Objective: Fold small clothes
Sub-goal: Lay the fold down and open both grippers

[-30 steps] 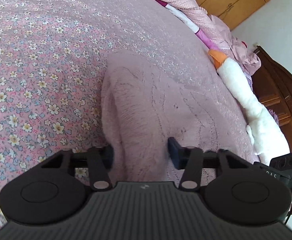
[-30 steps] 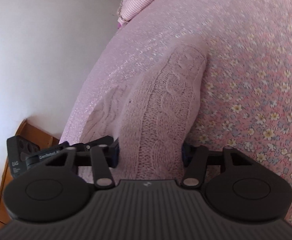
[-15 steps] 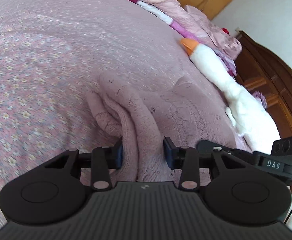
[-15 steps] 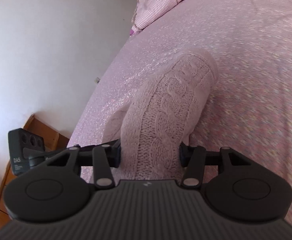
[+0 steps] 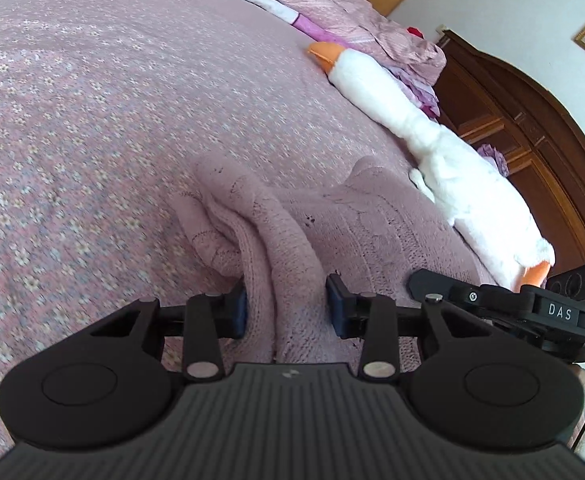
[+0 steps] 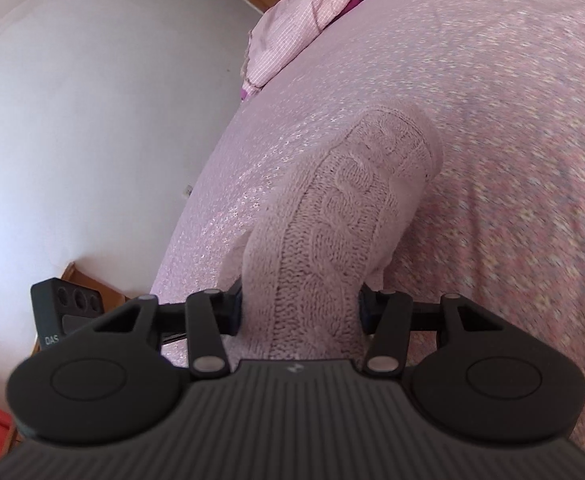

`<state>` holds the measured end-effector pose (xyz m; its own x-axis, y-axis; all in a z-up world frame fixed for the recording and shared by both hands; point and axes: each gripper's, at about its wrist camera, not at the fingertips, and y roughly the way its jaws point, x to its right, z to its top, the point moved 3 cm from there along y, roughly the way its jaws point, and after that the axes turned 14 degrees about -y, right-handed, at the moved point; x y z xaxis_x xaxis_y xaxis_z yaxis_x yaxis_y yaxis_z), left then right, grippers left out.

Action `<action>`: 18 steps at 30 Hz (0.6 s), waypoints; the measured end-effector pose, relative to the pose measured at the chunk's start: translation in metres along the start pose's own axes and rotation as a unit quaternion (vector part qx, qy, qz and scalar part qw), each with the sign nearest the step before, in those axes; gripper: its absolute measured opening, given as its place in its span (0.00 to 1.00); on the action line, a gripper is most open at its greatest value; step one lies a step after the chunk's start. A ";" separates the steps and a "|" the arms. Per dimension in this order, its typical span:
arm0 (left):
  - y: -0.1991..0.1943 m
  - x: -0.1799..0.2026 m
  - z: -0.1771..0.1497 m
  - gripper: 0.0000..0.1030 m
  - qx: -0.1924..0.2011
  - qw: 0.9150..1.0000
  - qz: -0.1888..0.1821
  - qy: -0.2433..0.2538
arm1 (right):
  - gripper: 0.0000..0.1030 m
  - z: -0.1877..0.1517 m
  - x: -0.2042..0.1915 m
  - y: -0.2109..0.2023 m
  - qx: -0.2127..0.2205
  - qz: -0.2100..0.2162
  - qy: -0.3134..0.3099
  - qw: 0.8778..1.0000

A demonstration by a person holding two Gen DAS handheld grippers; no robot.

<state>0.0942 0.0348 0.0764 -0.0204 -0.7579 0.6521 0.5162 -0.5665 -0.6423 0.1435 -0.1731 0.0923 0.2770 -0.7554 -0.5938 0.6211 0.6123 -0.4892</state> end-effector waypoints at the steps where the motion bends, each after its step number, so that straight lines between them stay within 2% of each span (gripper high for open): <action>1: 0.001 0.002 -0.003 0.42 -0.002 1.000 0.001 0.004 | 0.51 -0.003 0.003 -0.004 0.002 -0.001 0.004 1.000; 7: 0.013 0.003 -0.015 0.42 -0.004 1.000 0.020 0.024 | 0.51 -0.019 0.021 -0.012 0.002 -0.026 0.009 1.000; 11: 0.022 -0.004 -0.021 0.42 -0.007 0.997 0.058 0.049 | 0.52 -0.027 0.039 -0.007 -0.007 -0.049 0.000 0.999; 15: 0.030 -0.008 -0.028 0.43 -0.007 0.994 0.089 0.069 | 0.57 -0.039 0.058 0.000 -0.027 -0.098 -0.008 0.995; 18: 0.032 -0.007 -0.030 0.43 -0.007 0.992 0.095 0.077 | 0.60 -0.048 0.064 -0.002 -0.020 -0.107 -0.008 0.994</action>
<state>0.0855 0.0126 0.0393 -0.0553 -0.8914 0.4499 0.5116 -0.4122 -0.7539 0.1251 -0.2116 0.0249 0.1541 -0.8726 -0.4635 0.6374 0.4462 -0.6282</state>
